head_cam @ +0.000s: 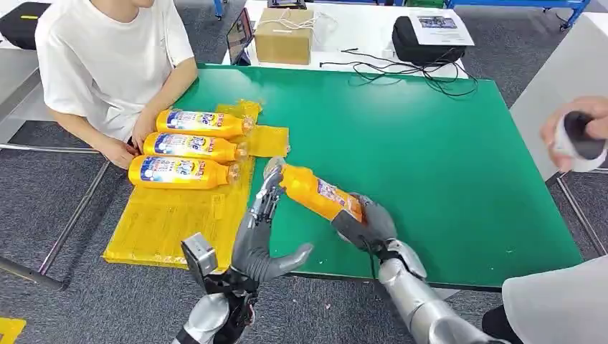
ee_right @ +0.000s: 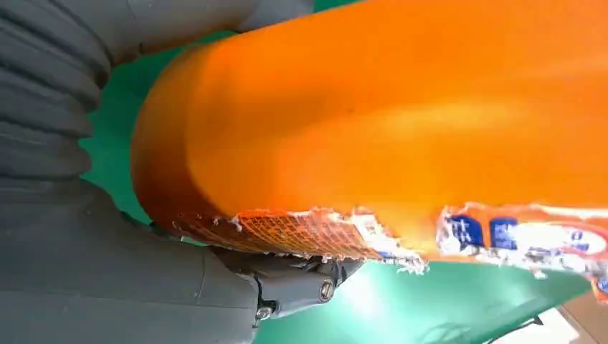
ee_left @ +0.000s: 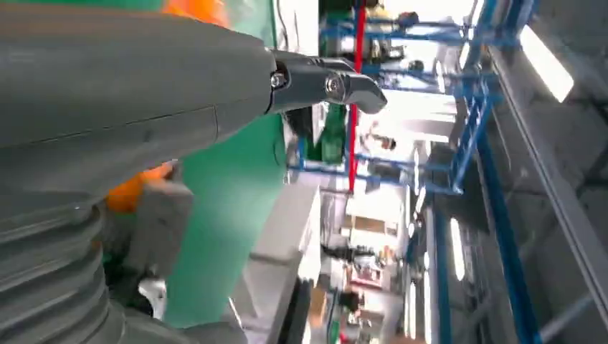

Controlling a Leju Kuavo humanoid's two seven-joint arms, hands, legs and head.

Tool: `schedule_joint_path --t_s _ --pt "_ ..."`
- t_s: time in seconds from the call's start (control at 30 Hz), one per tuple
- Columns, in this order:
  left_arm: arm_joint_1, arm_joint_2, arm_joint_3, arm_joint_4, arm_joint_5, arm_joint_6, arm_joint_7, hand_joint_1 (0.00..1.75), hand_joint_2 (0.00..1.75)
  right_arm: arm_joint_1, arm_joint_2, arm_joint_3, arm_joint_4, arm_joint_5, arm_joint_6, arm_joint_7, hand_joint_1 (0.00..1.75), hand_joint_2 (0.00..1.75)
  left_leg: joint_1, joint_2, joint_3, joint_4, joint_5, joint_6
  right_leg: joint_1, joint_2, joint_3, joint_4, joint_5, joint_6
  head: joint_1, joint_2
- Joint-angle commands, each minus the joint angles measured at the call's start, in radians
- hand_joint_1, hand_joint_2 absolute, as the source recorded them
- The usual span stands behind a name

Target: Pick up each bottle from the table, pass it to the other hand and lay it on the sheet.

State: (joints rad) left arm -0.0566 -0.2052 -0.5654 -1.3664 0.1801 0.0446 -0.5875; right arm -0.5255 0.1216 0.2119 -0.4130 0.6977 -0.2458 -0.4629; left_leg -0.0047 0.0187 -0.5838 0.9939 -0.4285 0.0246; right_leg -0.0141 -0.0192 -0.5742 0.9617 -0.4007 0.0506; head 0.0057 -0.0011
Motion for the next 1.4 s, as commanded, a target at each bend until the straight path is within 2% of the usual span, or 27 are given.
schedule_joint_path --t_s 0.03,0.13,0.23,0.3,0.37,0.5,0.6,0.7,0.93,1.13,1.4 --pt "0.115 0.025 0.161 -0.047 0.047 0.061 0.044 0.0 1.75 0.244 0.111 -0.123 -0.386 -0.292 0.096 -0.095 1.75 1.75 0.002 0.0 0.001 -0.001 -0.001 -0.002 0.002 0.002 0.001 -0.001 -0.001 -0.002 0.0 0.0" --pt "0.137 0.029 0.161 -0.059 0.09 0.117 0.062 0.0 1.75 0.317 0.104 -0.064 -0.568 -0.407 0.102 -0.061 1.75 1.75 0.002 -0.001 -0.003 0.001 -0.003 -0.004 0.002 0.003 -0.003 0.001 -0.003 -0.004 0.0 0.0" --pt "0.146 0.035 0.154 -0.069 0.107 0.131 0.064 0.0 1.75 0.331 0.096 -0.019 -0.635 -0.443 0.119 -0.036 1.75 1.75 0.001 -0.004 -0.007 0.0 -0.002 -0.002 0.001 0.0 -0.005 0.001 -0.002 -0.002 0.0 0.0" --pt "0.15 0.045 0.14 -0.067 0.155 0.094 0.097 0.0 1.75 0.33 0.091 0.021 -0.657 -0.456 0.131 -0.029 1.75 1.75 0.001 -0.003 -0.009 0.001 -0.002 -0.002 0.001 0.001 -0.007 0.001 -0.002 -0.002 0.0 0.0" --pt "0.153 0.079 0.106 -0.048 0.311 -0.064 0.24 0.0 1.75 0.319 0.08 0.087 -0.654 -0.467 0.161 -0.013 1.75 1.75 0.001 -0.003 -0.008 0.001 -0.002 -0.002 0.0 0.002 -0.007 0.001 -0.002 -0.002 0.0 0.0" --pt "0.166 0.067 0.109 -0.046 0.329 -0.08 0.233 0.0 1.75 0.318 0.078 0.099 -0.646 -0.47 0.161 -0.01 1.75 1.75 0.0 -0.003 -0.009 0.0 -0.002 -0.003 -0.001 0.002 -0.007 0.001 -0.002 -0.003 0.0 0.0" --pt "0.147 0.087 0.063 -0.051 0.232 -0.041 0.22 0.0 1.75 0.314 0.058 0.234 -0.645 -0.421 0.258 -0.028 1.75 1.75 0.0 -0.005 -0.009 0.0 -0.002 -0.003 0.0 0.001 -0.008 0.0 -0.003 -0.003 0.0 0.0" --pt "0.117 0.078 0.056 -0.038 0.215 -0.027 0.221 0.0 1.75 0.309 0.047 0.361 -0.639 -0.343 0.265 -0.015 1.75 1.75 0.0 -0.004 -0.01 0.0 -0.002 -0.003 0.0 0.001 -0.009 0.001 -0.002 -0.002 0.0 0.0" --pt "0.111 0.073 0.054 -0.037 0.211 -0.024 0.222 0.0 1.75 0.298 0.042 0.38 -0.623 -0.334 0.258 -0.017 1.75 1.75 0.001 -0.006 -0.011 0.0 -0.001 -0.002 0.0 -0.001 -0.009 0.0 -0.003 -0.002 0.0 0.0" --pt "0.098 0.056 0.056 -0.054 0.178 0.03 0.193 0.0 1.75 0.298 0.048 0.486 -0.58 -0.299 0.246 -0.046 1.75 1.75 0.0 -0.005 -0.013 0.0 -0.001 -0.002 -0.001 -0.001 -0.011 0.0 -0.001 -0.002 0.0 0.0" --pt "0.112 0.061 0.079 -0.1 0.188 0.09 0.168 0.0 1.75 0.307 0.032 0.524 -0.558 -0.32 0.221 -0.035 1.75 1.75 0.001 -0.006 -0.007 0.0 -0.003 -0.004 0.001 0.0 -0.006 0.0 -0.004 -0.003 0.0 0.0"
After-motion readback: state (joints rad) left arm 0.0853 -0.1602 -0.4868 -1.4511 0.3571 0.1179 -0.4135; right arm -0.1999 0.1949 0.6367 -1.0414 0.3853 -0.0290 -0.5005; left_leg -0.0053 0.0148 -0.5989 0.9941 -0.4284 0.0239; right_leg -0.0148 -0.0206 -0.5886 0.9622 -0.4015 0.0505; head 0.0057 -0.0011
